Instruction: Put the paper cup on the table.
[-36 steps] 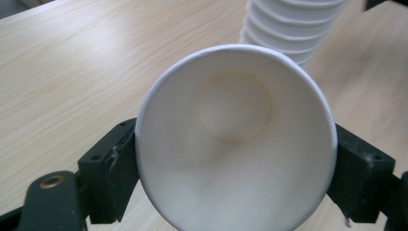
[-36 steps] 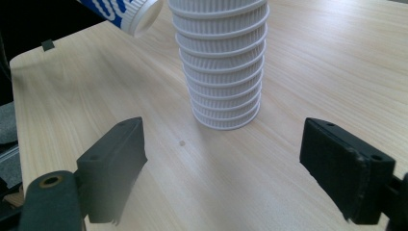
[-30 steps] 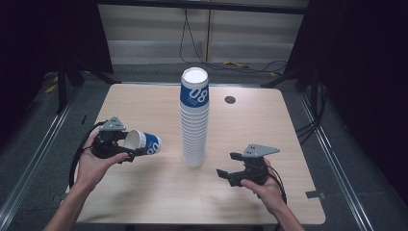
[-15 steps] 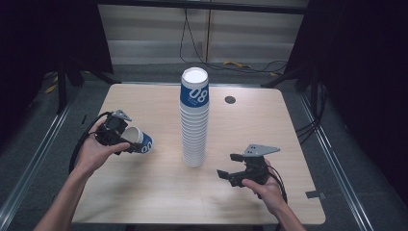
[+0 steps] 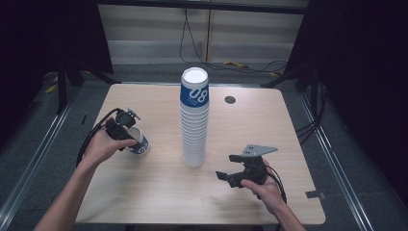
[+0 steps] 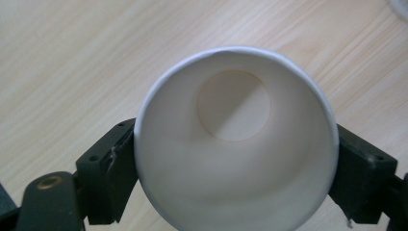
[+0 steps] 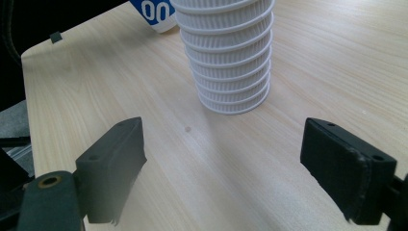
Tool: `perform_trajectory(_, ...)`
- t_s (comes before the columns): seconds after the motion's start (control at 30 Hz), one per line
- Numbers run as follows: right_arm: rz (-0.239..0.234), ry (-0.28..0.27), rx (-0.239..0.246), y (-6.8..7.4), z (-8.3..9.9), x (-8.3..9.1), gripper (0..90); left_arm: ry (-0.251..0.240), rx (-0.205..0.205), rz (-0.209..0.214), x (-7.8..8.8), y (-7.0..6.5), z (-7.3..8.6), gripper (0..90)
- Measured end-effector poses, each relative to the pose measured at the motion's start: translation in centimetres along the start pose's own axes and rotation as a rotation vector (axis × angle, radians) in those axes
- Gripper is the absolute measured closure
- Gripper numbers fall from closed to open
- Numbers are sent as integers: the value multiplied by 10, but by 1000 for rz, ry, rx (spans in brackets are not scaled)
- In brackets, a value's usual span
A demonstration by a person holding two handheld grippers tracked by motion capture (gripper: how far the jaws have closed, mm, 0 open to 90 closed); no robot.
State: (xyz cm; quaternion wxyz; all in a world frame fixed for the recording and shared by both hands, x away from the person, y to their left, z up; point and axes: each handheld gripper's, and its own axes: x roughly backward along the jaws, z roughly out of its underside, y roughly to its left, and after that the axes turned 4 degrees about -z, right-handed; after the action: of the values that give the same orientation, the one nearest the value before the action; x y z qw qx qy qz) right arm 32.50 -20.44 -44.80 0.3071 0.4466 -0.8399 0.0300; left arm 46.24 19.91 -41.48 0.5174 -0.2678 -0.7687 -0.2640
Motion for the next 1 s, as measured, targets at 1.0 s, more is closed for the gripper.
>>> perform_trajectory(1.0,-12,0,-23,0,2,-2,147,-187,45,11,-26,2,11,140)
